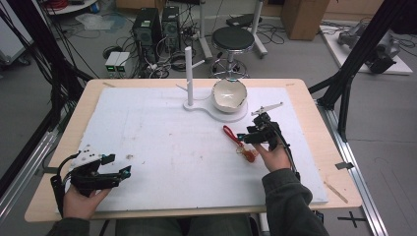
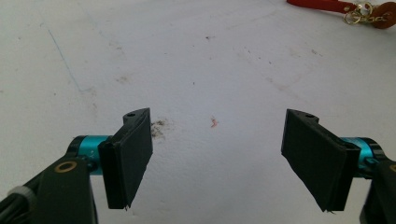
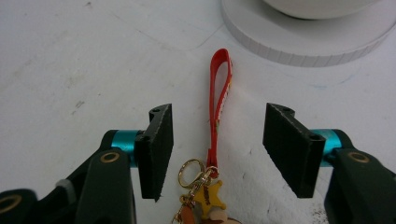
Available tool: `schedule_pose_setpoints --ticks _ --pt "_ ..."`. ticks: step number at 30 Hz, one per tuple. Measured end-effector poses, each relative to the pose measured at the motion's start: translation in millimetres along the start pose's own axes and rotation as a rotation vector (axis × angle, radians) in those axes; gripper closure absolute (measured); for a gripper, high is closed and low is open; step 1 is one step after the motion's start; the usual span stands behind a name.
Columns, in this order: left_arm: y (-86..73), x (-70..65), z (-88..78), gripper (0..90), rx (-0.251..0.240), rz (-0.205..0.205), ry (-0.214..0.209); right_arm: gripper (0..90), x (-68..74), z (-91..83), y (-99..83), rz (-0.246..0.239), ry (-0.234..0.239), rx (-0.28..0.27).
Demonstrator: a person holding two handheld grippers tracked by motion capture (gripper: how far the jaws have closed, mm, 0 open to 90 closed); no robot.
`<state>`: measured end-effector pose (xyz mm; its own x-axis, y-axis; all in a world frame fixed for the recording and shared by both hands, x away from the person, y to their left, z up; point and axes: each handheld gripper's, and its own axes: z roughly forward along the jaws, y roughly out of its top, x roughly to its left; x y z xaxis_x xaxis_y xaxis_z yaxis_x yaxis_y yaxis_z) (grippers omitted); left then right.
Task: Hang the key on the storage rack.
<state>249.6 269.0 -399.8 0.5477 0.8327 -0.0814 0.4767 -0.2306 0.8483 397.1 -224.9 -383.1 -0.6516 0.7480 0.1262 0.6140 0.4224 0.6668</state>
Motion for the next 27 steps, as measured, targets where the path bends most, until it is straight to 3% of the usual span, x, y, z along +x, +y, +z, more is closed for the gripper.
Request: schedule_pose_setpoints --ticks 10,27 --pt "0.1 0.2 -0.1 25.1 -0.001 -0.001 -0.002 50.0 -2.5 17.3 -1.2 0.007 0.006 0.071" --pt "0.3 0.2 -0.5 25.2 0.003 -0.001 -0.003 58.4 -2.4 33.7 -4.1 0.001 0.003 0.138"
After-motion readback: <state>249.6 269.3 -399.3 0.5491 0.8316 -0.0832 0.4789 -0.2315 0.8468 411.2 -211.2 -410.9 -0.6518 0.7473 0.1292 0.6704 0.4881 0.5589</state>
